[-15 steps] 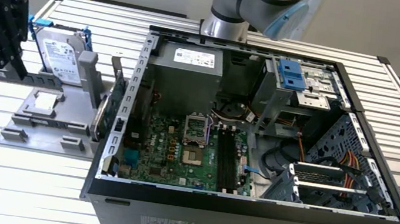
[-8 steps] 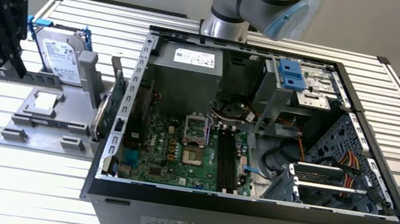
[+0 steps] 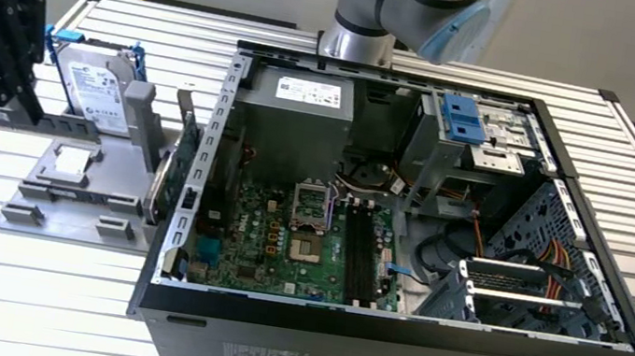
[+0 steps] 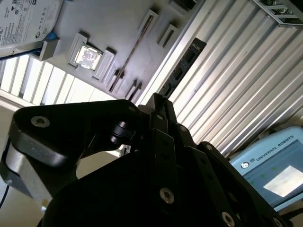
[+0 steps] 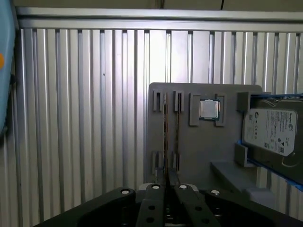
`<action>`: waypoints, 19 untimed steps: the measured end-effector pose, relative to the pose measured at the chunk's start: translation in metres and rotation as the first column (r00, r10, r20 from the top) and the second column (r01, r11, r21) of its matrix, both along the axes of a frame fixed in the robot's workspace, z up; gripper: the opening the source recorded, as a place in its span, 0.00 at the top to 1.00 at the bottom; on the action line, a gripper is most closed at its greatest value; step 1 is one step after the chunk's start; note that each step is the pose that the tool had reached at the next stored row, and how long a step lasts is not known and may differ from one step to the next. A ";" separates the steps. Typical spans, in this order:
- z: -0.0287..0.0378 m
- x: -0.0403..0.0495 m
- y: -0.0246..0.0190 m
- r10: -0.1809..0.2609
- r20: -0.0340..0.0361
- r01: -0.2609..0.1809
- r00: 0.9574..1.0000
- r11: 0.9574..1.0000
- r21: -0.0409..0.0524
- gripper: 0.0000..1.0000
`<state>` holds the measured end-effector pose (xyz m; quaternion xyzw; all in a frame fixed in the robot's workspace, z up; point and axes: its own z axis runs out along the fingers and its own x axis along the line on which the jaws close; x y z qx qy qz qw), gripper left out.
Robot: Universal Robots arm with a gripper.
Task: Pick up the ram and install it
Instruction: 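Pick up the ram and move it above insertion slot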
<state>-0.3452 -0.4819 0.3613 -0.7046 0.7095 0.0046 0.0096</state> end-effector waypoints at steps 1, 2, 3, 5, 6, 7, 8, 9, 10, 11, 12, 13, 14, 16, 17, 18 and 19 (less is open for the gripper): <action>0.0000 0.0004 0.0000 0.000 0.000 0.000 1.000 1.000 0.000 1.00; 0.0000 0.0009 0.0000 0.000 0.000 0.000 1.000 1.000 0.000 1.00; 0.0000 0.0015 0.0000 0.000 0.000 0.000 1.000 1.000 0.000 1.00; 0.0000 0.0025 0.0000 0.000 0.000 0.000 1.000 1.000 0.000 1.00; -0.0001 0.0031 0.0000 0.000 0.000 0.000 1.000 1.000 0.000 1.00; 0.0000 0.0037 0.0000 0.000 0.000 0.000 1.000 1.000 0.000 1.00; 0.0000 0.0042 0.0000 0.000 0.000 0.000 1.000 1.000 0.000 1.00; 0.0000 0.0047 0.0000 0.000 0.000 0.000 1.000 1.000 0.000 1.00; 0.0000 0.0054 0.0000 0.000 0.000 0.000 1.000 1.000 0.000 1.00; 0.0000 0.0060 0.0000 0.000 0.000 0.000 1.000 1.000 0.000 1.00; 0.0000 0.0065 0.0000 0.000 0.000 0.000 1.000 1.000 0.000 1.00; -0.0001 0.0071 0.0000 0.000 0.000 0.000 1.000 1.000 0.000 1.00; -0.0001 0.0078 0.0000 0.000 0.000 0.000 1.000 1.000 0.000 1.00; 0.0000 0.0090 0.0000 0.000 0.000 0.000 1.000 1.000 0.000 1.00; -0.0001 0.0097 0.0000 0.000 0.000 0.000 1.000 1.000 0.000 1.00; 0.0000 0.0104 0.0000 0.000 0.000 0.000 1.000 1.000 0.000 1.00; -0.0001 0.0110 0.0000 0.000 0.000 0.000 1.000 1.000 0.000 1.00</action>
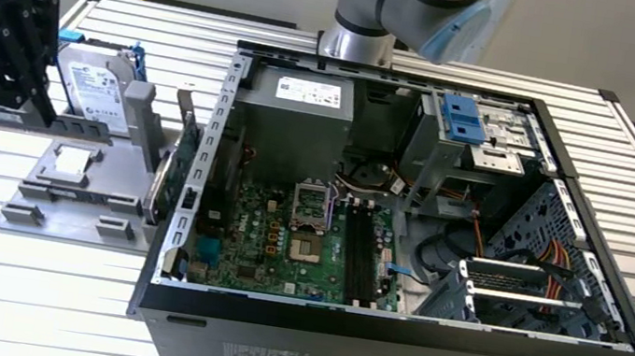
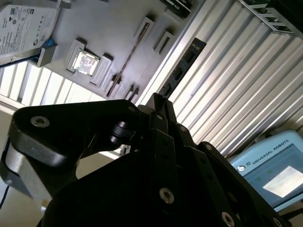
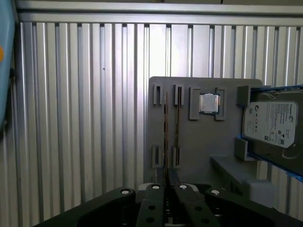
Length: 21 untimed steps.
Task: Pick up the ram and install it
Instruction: 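Pick up the ram and move it above insertion slot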
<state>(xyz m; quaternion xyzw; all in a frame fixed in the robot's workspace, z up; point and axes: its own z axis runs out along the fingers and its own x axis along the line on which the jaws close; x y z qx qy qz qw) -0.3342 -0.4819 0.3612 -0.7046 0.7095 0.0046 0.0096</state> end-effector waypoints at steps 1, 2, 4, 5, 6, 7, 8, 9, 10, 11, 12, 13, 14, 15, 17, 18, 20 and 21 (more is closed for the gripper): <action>0.0000 0.0007 0.0000 0.000 0.000 0.000 1.000 1.000 0.000 1.00; 0.0000 0.0013 0.0000 0.000 0.000 0.000 1.000 1.000 0.000 1.00; 0.0000 0.0026 0.0000 0.000 0.000 0.000 1.000 1.000 0.000 1.00; 0.0001 0.0033 0.0000 0.000 0.000 0.000 1.000 1.000 0.000 1.00; 0.0000 0.0040 0.0000 0.000 0.000 0.000 1.000 1.000 0.000 1.00; 0.0000 0.0046 0.0000 0.000 0.000 0.000 1.000 1.000 0.000 1.00; 0.0000 0.0053 0.0000 0.000 0.000 0.000 1.000 1.000 0.000 1.00; 0.0000 0.0059 0.0000 0.000 0.000 0.000 1.000 1.000 0.000 1.00; 0.0000 0.0066 0.0000 0.000 0.000 0.000 1.000 1.000 0.000 1.00; 0.0001 0.0072 0.0000 0.000 0.000 0.000 1.000 1.000 0.000 1.00; 0.0000 0.0080 0.0000 0.000 0.000 0.000 1.000 1.000 0.000 1.00; 0.0000 0.0087 0.0000 0.000 0.000 0.000 1.000 1.000 0.000 1.00; 0.0000 0.0094 0.0000 0.000 0.000 0.000 1.000 1.000 0.000 1.00; 0.0001 0.0100 0.0000 0.000 0.000 0.000 1.000 1.000 0.000 1.00; 0.0000 0.0115 0.0000 0.000 0.000 0.000 1.000 1.000 0.000 1.00; 0.0000 0.0123 0.0000 0.000 0.000 0.000 1.000 1.000 0.000 1.00; 0.0000 0.0139 0.0000 0.000 0.000 0.000 1.000 1.000 0.000 1.00; 0.0000 0.0146 0.0000 0.000 0.000 0.000 1.000 1.000 0.000 1.00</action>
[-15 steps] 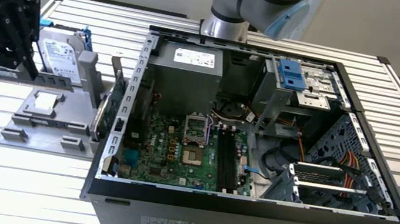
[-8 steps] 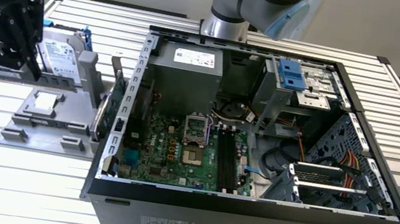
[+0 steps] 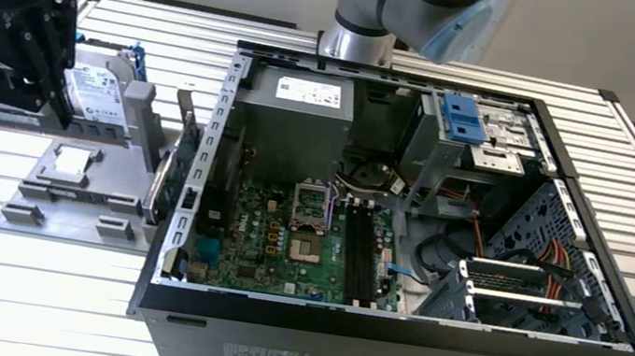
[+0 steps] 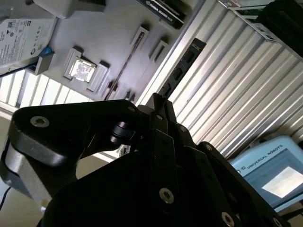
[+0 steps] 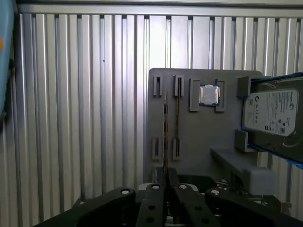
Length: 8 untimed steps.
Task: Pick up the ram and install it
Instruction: 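Pick up the ram and move it above insertion slot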
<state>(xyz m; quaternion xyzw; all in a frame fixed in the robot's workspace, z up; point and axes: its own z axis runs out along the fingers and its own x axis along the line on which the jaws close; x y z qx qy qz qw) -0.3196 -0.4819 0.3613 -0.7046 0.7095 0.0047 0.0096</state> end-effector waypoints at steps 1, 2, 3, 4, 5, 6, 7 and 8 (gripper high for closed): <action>0.0000 0.0006 0.0000 0.000 0.000 0.000 1.000 1.000 0.000 1.00; -0.0001 0.0014 0.0000 0.000 0.000 0.000 1.000 1.000 0.000 1.00; 0.0000 0.0021 0.0000 0.000 0.000 0.000 1.000 1.000 0.000 1.00; 0.0000 0.0028 0.0000 0.000 0.000 0.000 1.000 1.000 0.000 1.00; 0.0000 0.0035 0.0000 0.000 0.000 0.000 1.000 1.000 0.000 1.00; 0.0000 0.0043 0.0000 0.000 0.000 0.000 1.000 1.000 0.000 1.00; 0.0000 0.0050 0.0000 0.000 0.000 0.000 1.000 1.000 0.000 1.00; 0.0000 0.0057 0.0000 0.000 0.000 0.000 1.000 1.000 0.000 1.00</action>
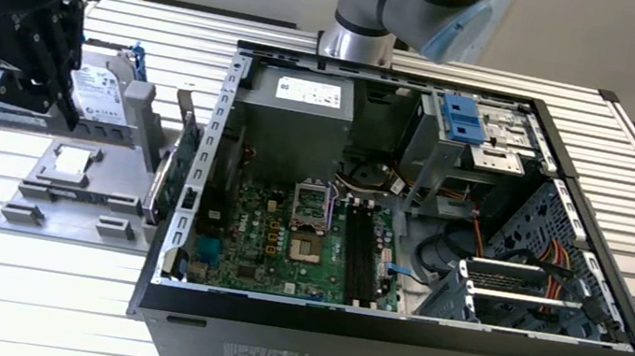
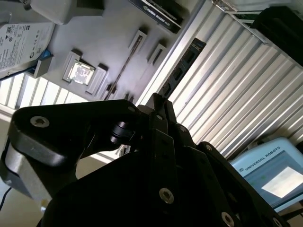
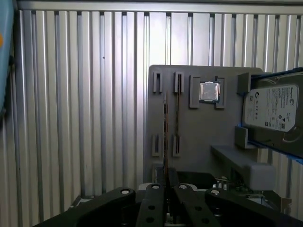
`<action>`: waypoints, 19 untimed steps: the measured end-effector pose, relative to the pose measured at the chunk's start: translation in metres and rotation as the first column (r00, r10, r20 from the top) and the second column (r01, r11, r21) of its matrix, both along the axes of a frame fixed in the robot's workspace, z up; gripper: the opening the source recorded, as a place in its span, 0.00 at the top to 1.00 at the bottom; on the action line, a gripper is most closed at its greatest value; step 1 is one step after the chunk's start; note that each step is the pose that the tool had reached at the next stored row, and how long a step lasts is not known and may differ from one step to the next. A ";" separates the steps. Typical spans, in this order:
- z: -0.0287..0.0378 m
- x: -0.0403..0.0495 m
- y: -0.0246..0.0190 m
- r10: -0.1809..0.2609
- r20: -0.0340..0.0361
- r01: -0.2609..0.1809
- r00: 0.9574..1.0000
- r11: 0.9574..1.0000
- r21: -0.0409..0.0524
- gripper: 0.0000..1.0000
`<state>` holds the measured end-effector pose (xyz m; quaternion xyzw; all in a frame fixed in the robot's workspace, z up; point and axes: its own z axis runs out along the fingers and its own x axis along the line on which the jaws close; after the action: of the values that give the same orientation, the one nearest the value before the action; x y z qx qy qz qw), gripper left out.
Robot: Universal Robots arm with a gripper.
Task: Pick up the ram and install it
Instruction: 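Pick up the ram and move it above insertion slot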
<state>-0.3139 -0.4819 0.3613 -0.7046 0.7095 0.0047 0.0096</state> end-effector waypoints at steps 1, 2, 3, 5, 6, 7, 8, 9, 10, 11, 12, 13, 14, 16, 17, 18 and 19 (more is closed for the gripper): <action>0.0000 0.0008 0.0000 0.000 0.000 0.000 1.000 1.000 0.000 1.00; 0.0000 0.0015 0.0000 0.000 0.000 0.000 1.000 1.000 0.000 1.00; 0.0000 0.0021 0.0000 0.000 0.000 0.000 1.000 1.000 0.000 1.00; 0.0000 0.0035 0.0000 0.000 0.000 0.000 1.000 1.000 0.000 1.00; 0.0000 0.0042 0.0000 0.000 0.000 0.000 1.000 1.000 0.000 1.00; 0.0000 0.0048 0.0000 0.000 0.000 0.000 1.000 1.000 0.000 1.00; 0.0000 0.0055 0.0000 0.000 0.000 0.000 1.000 1.000 0.000 1.00; 0.0001 0.0063 0.0000 0.000 0.000 0.000 1.000 1.000 0.000 1.00; 0.0000 0.0070 0.0000 0.000 0.000 0.000 1.000 1.000 0.000 1.00; 0.0000 0.0078 0.0000 0.000 0.000 0.000 1.000 1.000 0.000 1.00; 0.0000 0.0086 0.0000 0.000 0.000 0.000 1.000 1.000 0.000 1.00; 0.0000 0.0095 0.0000 0.000 0.000 0.000 1.000 1.000 0.000 1.00; 0.0000 0.0102 0.0000 0.000 0.000 0.000 1.000 1.000 0.000 1.00; 0.0000 0.0118 0.0000 0.000 0.000 0.000 1.000 1.000 0.000 1.00; 0.0000 0.0125 0.0000 0.000 0.000 0.000 1.000 1.000 0.000 1.00; 0.0000 0.0133 0.0000 0.000 0.000 0.000 1.000 1.000 0.000 1.00; 0.0000 0.0141 0.0000 0.000 0.000 0.000 1.000 1.000 0.000 1.00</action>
<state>-0.2998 -0.4819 0.3613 -0.7046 0.7095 0.0048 0.0095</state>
